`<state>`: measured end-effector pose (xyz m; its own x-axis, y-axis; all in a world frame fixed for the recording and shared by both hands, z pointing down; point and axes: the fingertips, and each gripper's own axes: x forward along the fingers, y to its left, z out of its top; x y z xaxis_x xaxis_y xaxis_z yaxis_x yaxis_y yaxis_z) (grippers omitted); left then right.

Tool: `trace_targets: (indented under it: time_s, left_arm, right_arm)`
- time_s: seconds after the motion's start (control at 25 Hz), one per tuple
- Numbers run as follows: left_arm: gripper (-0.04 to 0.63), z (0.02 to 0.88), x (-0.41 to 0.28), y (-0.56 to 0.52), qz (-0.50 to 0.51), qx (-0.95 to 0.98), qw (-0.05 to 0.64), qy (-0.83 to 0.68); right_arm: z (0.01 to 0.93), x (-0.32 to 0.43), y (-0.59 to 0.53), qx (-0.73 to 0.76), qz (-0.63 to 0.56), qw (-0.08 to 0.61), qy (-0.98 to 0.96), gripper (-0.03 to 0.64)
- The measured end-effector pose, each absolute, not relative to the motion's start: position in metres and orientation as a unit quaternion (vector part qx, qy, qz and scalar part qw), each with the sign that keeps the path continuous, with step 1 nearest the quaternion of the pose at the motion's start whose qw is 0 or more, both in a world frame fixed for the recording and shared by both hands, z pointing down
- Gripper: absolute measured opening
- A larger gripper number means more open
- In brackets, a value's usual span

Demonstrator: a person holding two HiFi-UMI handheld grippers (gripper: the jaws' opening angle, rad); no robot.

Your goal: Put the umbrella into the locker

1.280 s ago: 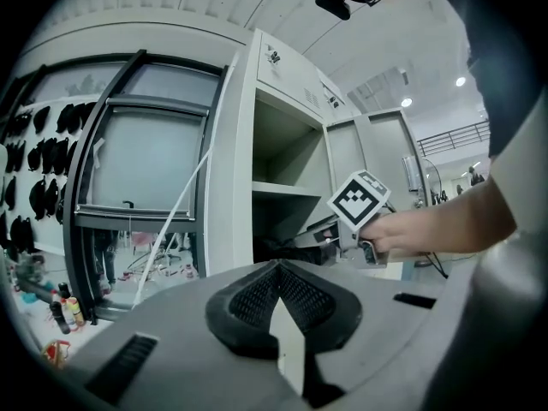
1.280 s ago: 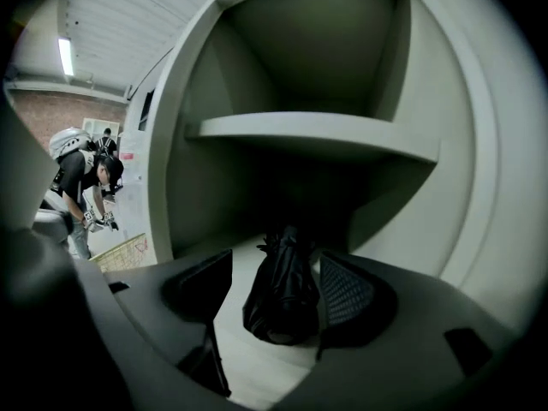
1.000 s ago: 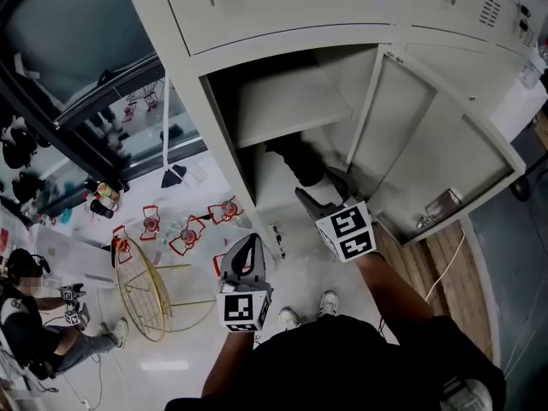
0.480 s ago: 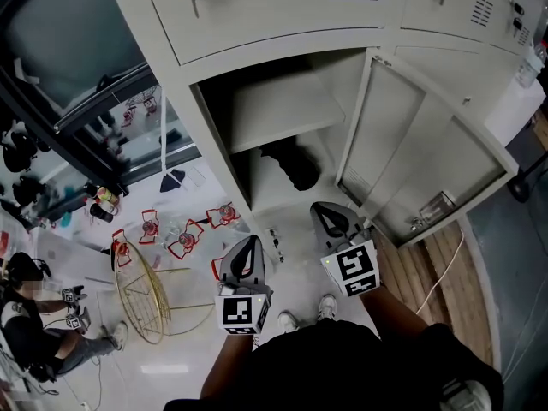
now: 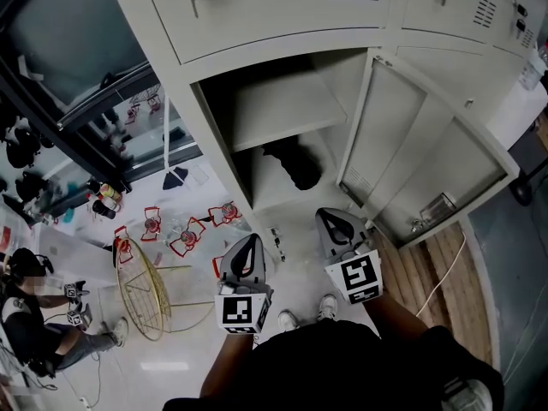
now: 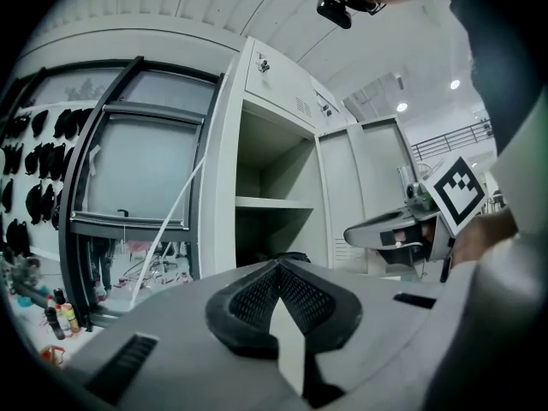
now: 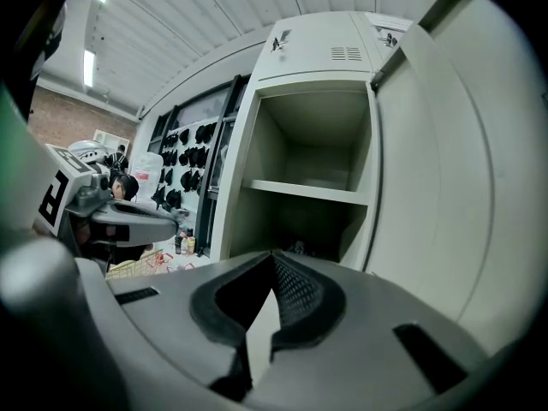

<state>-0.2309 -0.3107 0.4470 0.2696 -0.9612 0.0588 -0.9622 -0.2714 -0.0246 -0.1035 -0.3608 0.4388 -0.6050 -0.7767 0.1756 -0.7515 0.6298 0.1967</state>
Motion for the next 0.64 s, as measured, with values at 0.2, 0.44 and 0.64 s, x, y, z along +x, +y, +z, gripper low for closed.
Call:
trace_targets:
  time_s: [0.2,0.44,0.64]
  left_arm:
    - [-0.003,0.4445,-0.2291,-0.3088,0.029,0.799,0.010,-0.601]
    - [-0.003,0.4431,-0.2288,-0.3067,0.029,0.797,0.014,-0.603]
    - [-0.003,0.4425,-0.2267,-0.3057,0.028,0.799,0.015,-0.601]
  right_arm:
    - [0.4378,-0.1040,-0.3556,0.424,-0.068,0.136,-0.893,-0.003]
    - [0.4405,-0.1051,-0.3550,0.426,-0.056,0.139,-0.892,-0.002]
    - [0.4376,-0.1075,-0.3528,0.431,-0.057,0.133,-0.891,-0.002]
